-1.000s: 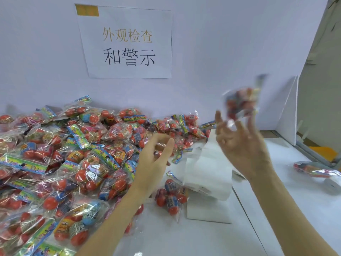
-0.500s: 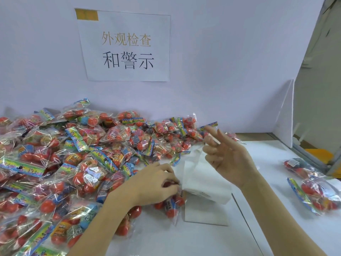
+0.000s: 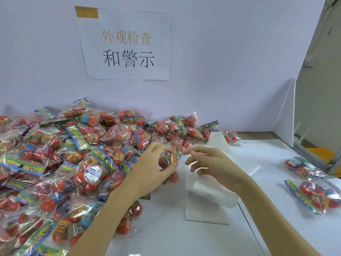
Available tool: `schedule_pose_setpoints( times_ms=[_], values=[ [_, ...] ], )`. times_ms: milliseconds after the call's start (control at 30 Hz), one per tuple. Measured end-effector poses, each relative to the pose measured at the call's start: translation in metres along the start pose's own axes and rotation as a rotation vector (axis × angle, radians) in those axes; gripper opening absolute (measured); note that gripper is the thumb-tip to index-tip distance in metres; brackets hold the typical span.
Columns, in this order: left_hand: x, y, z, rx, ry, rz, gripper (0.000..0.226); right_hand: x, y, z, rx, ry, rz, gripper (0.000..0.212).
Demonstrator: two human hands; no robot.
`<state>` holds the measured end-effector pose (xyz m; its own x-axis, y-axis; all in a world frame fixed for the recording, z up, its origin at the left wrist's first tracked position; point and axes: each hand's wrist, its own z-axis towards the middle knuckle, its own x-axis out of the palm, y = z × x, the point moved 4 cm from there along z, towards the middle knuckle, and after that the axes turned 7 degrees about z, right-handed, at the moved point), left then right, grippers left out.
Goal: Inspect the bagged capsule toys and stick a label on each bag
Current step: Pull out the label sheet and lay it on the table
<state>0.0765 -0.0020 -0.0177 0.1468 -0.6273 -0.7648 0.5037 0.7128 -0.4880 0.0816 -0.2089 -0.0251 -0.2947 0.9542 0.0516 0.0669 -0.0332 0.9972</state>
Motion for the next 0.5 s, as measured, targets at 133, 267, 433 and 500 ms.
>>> schedule_pose_setpoints(
  times_ms=[133,267,433,500],
  values=[
    [-0.004,0.009,0.002,-0.163,-0.219,-0.612,0.022,0.010,-0.003,-0.001,0.034,0.040,-0.052,0.044],
    [0.014,-0.006,0.000,-0.180,-0.121,-1.230,0.025,0.027,-0.001,-0.002,0.030,0.206,0.081,0.050],
    [0.023,-0.015,-0.001,-0.256,-0.151,-1.053,0.030,0.022,0.002,0.004,-0.069,-0.099,0.090,0.047],
    [0.021,-0.016,0.000,-0.307,-0.140,-1.129,0.032,0.015,0.003,0.004,-0.095,-0.198,0.011,0.042]
  ],
)
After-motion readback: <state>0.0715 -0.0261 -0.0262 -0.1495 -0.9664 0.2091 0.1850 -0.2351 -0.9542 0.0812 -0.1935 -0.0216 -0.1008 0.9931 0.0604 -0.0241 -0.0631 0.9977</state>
